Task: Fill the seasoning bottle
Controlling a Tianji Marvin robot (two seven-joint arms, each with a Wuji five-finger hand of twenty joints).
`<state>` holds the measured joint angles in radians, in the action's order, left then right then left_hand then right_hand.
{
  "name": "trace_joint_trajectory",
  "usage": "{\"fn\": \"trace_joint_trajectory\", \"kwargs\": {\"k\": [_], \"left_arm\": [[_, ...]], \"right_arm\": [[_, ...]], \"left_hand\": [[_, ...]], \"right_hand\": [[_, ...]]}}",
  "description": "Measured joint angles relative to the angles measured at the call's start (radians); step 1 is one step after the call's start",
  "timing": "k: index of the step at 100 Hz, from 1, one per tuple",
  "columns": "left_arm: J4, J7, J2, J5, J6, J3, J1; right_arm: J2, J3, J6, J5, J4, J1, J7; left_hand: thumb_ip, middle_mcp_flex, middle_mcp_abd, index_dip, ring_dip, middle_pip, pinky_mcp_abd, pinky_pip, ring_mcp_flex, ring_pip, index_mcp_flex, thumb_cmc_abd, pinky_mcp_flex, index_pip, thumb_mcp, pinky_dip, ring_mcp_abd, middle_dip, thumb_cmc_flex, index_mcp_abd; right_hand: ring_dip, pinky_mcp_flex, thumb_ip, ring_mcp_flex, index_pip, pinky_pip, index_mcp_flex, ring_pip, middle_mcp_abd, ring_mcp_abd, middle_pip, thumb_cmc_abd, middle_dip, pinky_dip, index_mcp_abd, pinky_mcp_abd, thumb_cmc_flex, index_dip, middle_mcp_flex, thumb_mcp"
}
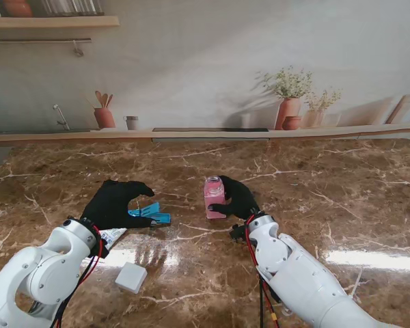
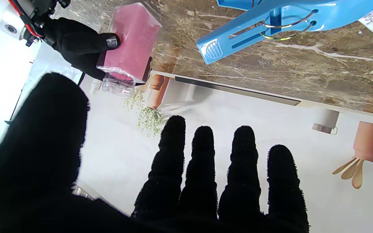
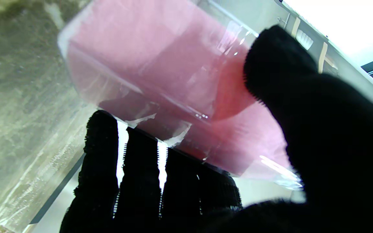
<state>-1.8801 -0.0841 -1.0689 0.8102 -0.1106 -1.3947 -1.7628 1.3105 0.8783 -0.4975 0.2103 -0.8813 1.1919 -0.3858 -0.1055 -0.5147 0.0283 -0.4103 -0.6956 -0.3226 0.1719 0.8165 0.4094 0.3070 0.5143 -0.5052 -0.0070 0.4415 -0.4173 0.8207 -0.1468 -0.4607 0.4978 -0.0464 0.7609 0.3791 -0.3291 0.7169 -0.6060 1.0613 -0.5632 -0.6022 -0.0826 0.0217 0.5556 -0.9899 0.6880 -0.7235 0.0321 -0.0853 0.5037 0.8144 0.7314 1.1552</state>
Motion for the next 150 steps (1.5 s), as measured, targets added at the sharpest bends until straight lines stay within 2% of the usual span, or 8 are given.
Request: {"fn": "trace_joint_trajectory", "kwargs": {"k": [13, 37, 56, 88, 98, 113, 126, 150], "left_arm": [[0.009, 0.000, 0.000, 0.003, 0.000, 0.005, 0.010], [0.022, 0.000, 0.000, 0.001, 0.001, 0.012, 0.020], [0.025, 0.000, 0.000, 0.005, 0.000, 0.011, 0.020], [0.030, 0.004, 0.000, 0.009, -0.003, 0.011, 0.023], [0.030, 0.004, 0.000, 0.010, -0.005, 0.010, 0.023], [0.032, 0.003, 0.000, 0.011, -0.005, 0.009, 0.021], [0.033, 0.004, 0.000, 0.012, -0.005, 0.009, 0.021], [0.042, 0.019, -0.003, 0.009, -0.004, 0.001, 0.024]], "right_arm": [[0.007, -0.009, -0.013, -0.028, 0.039, -0.015, 0.023], [0.023, -0.022, -0.035, -0.083, 0.099, -0.037, 0.054], [0.025, -0.024, -0.043, -0.078, 0.110, -0.039, 0.063], [0.019, -0.023, -0.049, -0.061, 0.107, -0.038, 0.072], [0.014, -0.022, -0.054, -0.057, 0.103, -0.037, 0.082], [-0.011, -0.001, -0.044, -0.029, 0.035, -0.010, 0.101], [-0.029, 0.033, -0.024, -0.009, -0.037, 0.023, 0.106], [-0.075, 0.166, 0.025, 0.068, -0.237, 0.131, 0.148]], "left_hand": [[0.000, 0.000, 0.000, 0.000, 0.000, 0.000, 0.000, 0.000, 0.000, 0.000, 0.000, 0.000, -0.001, 0.000, 0.000, 0.000, 0.000, 0.000, 0.000, 0.000], [0.000, 0.000, 0.001, 0.000, 0.002, 0.000, 0.000, -0.006, 0.000, 0.000, 0.000, 0.000, -0.001, 0.000, 0.000, 0.000, 0.000, 0.000, 0.000, 0.000], [0.000, 0.000, 0.001, 0.000, 0.005, 0.000, 0.000, -0.009, 0.000, 0.000, 0.000, 0.000, -0.002, 0.000, 0.000, 0.000, 0.000, 0.000, 0.000, 0.000], [0.000, 0.000, 0.001, 0.000, 0.005, 0.000, 0.000, -0.009, 0.000, 0.000, 0.000, 0.000, -0.002, 0.000, 0.000, 0.000, 0.000, 0.000, 0.000, -0.004], [0.000, 0.000, 0.001, 0.000, 0.005, 0.000, 0.000, -0.009, 0.000, 0.000, 0.000, 0.000, -0.002, -0.011, 0.000, 0.000, 0.000, 0.000, 0.000, -0.004], [0.000, 0.000, 0.002, 0.000, 0.006, 0.000, 0.000, -0.009, 0.000, 0.000, 0.000, 0.000, -0.002, -0.011, 0.000, 0.000, 0.000, 0.000, 0.000, -0.005], [0.000, 0.000, 0.002, 0.000, 0.006, 0.000, 0.000, -0.009, 0.000, 0.000, 0.000, 0.000, -0.002, -0.011, 0.000, 0.000, 0.000, 0.000, 0.000, -0.005], [0.000, 0.000, 0.002, 0.000, 0.006, 0.000, 0.000, -0.012, 0.000, 0.000, 0.000, 0.000, -0.002, -0.011, 0.000, 0.000, 0.000, 0.000, 0.000, -0.005]], "right_hand": [[-0.037, -0.015, 0.060, -0.021, 0.016, -0.018, 0.029, 0.008, -0.014, 0.003, 0.001, 0.015, -0.012, 0.000, 0.001, 0.000, 0.000, 0.000, -0.037, 0.014], [-0.072, -0.029, 0.064, -0.032, 0.037, -0.027, 0.039, 0.016, -0.016, 0.003, 0.001, 0.023, -0.027, 0.000, 0.002, 0.000, 0.000, 0.000, -0.060, 0.038], [-0.096, -0.044, 0.117, -0.062, 0.085, -0.074, 0.089, 0.027, -0.017, 0.003, -0.029, 0.024, -0.062, 0.000, 0.013, -0.001, 0.000, 0.000, -0.136, 0.060], [-0.144, -0.098, 0.141, -0.163, 0.284, -0.140, 0.177, 0.053, 0.001, -0.058, -0.090, 0.021, -0.139, 0.000, -0.043, -0.002, 0.009, -0.108, -0.269, 0.081], [-0.182, -0.137, 0.144, -0.239, 0.353, -0.179, 0.226, 0.108, 0.023, -0.059, -0.133, 0.006, -0.173, 0.000, -0.081, 0.000, -0.052, -0.145, -0.336, 0.076], [-0.218, -0.231, 0.144, -0.354, 0.466, -0.269, 0.279, 0.155, 0.042, -0.058, -0.194, -0.002, -0.211, 0.000, -0.108, 0.028, -0.159, -0.217, -0.417, 0.050], [-0.244, -0.300, 0.143, -0.426, 0.494, -0.340, 0.316, 0.180, 0.052, -0.057, -0.214, 0.001, -0.233, 0.000, -0.123, 0.050, -0.217, -0.230, -0.466, 0.039], [-0.310, -0.337, 0.143, -0.447, 0.495, -0.462, 0.319, 0.269, 0.053, -0.056, -0.254, 0.076, -0.259, 0.000, -0.124, 0.053, -0.218, -0.232, -0.465, -0.007]]}}
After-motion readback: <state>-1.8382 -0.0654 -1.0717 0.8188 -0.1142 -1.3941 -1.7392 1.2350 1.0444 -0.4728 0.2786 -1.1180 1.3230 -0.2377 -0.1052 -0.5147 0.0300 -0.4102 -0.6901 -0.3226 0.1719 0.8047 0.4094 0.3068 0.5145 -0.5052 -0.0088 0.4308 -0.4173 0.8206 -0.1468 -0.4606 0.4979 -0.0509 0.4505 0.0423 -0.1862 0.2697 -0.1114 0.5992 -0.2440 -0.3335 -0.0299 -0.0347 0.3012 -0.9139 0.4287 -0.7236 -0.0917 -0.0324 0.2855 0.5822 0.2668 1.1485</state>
